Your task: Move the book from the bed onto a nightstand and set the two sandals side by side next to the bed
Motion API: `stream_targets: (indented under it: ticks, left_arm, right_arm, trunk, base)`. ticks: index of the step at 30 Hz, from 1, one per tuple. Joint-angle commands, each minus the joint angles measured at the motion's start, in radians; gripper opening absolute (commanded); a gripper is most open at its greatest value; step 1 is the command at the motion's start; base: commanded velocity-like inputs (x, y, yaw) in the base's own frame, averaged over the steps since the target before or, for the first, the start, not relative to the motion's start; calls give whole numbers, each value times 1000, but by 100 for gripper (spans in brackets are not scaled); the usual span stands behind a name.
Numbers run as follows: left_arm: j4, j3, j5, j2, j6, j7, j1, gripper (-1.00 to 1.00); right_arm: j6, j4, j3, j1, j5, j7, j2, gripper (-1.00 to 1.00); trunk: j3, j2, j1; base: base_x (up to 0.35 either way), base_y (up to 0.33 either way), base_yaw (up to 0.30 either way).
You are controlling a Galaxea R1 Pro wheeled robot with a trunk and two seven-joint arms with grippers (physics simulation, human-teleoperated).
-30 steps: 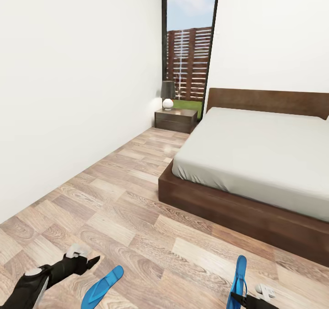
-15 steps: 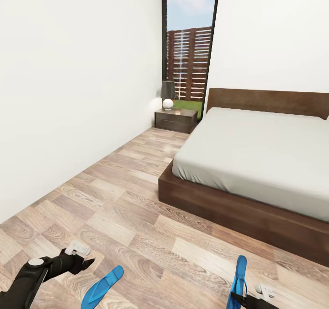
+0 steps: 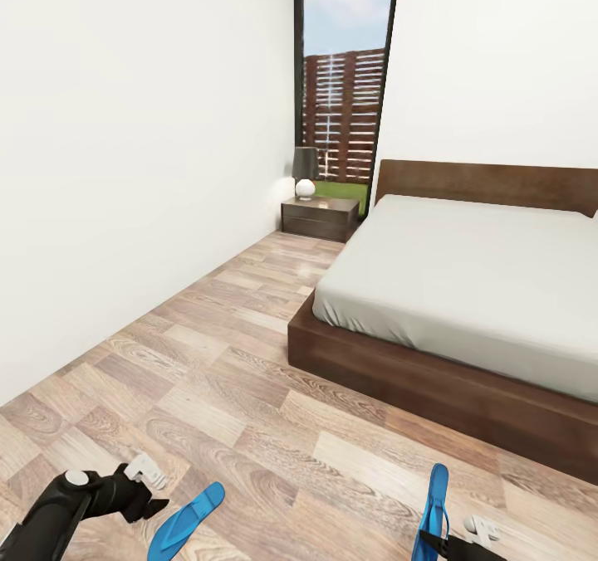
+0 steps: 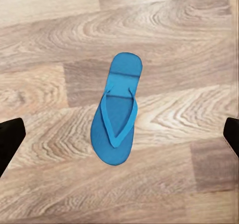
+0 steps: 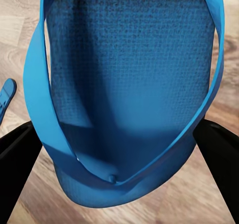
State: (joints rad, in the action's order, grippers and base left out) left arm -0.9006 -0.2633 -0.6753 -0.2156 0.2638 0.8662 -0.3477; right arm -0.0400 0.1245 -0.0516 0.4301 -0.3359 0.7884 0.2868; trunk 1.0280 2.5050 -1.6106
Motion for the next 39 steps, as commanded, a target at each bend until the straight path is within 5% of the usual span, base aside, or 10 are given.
stream_targets:
  ticks: [1, 14, 32, 36, 37, 39]
  left_arm:
    - [-2, -1, -6, 5, 6, 7, -1, 100]
    - [-1, -1, -12, 33, 8, 4, -1, 100]
    - [-1, 1, -11, 41, 8, 5, -1, 100]
    - [-1, 1, -10, 47, 8, 5, -1, 100]
    - [-1, 1, -10, 48, 8, 5, -1, 100]
    - [-1, 1, -10, 48, 8, 5, -1, 100]
  right_arm:
    - [-4, 0, -5, 0, 0, 5, 0, -100]
    - [-5, 0, -5, 0, 0, 5, 0, -100]
    - [-10, 15, -12, 1, -5, 23, 12, -100]
    - [-93, 60, -18, 2, -8, 161, 94, -100]
    - [-241, 129, -19, 2, -10, 207, 136, -100]
    - [-451, 264, -19, 2, -13, 258, 176, -100]
  trunk:
    - [1, 0, 0]
    - [1, 0, 0]
    - [71, 5, -8]
    - [74, 5, -8]
    - [74, 5, -8]
    - [74, 5, -8]
  base:
    - [0, 0, 0]
    - [0, 0, 0]
    - [0, 0, 0]
    - [0, 0, 0]
    - [0, 0, 0]
    - [0, 0, 0]
